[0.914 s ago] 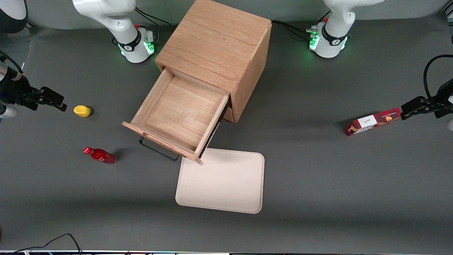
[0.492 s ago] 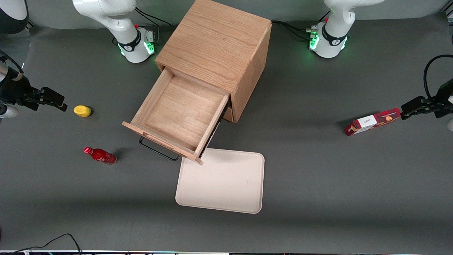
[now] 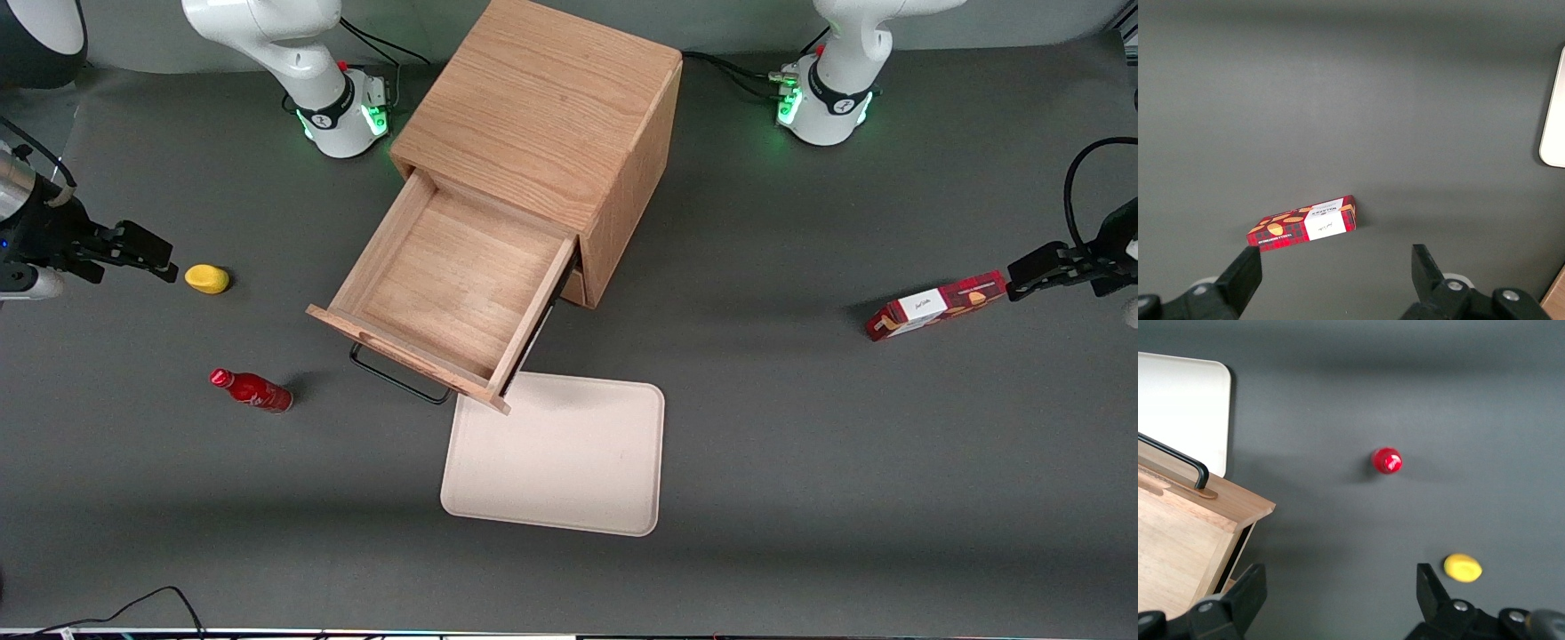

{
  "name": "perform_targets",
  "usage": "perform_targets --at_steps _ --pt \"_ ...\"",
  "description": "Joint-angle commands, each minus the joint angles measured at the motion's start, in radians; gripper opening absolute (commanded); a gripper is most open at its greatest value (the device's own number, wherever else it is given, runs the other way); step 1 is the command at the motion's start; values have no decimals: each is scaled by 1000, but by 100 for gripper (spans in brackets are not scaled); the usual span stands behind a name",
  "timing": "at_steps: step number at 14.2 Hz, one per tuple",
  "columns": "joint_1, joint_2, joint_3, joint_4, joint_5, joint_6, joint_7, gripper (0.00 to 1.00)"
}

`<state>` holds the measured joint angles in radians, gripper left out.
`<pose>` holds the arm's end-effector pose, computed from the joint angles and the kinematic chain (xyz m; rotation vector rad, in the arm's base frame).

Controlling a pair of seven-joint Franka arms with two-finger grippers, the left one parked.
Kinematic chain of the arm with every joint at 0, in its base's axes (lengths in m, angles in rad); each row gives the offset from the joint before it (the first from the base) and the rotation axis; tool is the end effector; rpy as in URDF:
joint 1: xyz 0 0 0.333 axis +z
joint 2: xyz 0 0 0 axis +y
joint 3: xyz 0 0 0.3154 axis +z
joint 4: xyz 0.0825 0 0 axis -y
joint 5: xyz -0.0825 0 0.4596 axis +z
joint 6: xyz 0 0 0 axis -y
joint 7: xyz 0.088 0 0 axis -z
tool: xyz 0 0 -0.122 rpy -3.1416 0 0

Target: Close top drawer

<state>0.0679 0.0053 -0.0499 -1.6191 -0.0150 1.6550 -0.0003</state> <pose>0.6391 0.0099 0.5865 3.1261 0.0302 0.0481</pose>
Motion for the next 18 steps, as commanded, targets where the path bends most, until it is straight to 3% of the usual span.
perform_targets --at_steps 1,4,7,12,15,18 --pt "13 140 -7 183 -10 -18 -102 100" --pt "15 290 7 362 7 -78 -209 100" --pt "21 436 7 540 145 -173 -342 100" --pt "20 564 42 611 279 -222 -556 100" --pt "7 649 131 653 276 -241 -613 100" --pt "7 722 153 726 270 -242 -627 100"
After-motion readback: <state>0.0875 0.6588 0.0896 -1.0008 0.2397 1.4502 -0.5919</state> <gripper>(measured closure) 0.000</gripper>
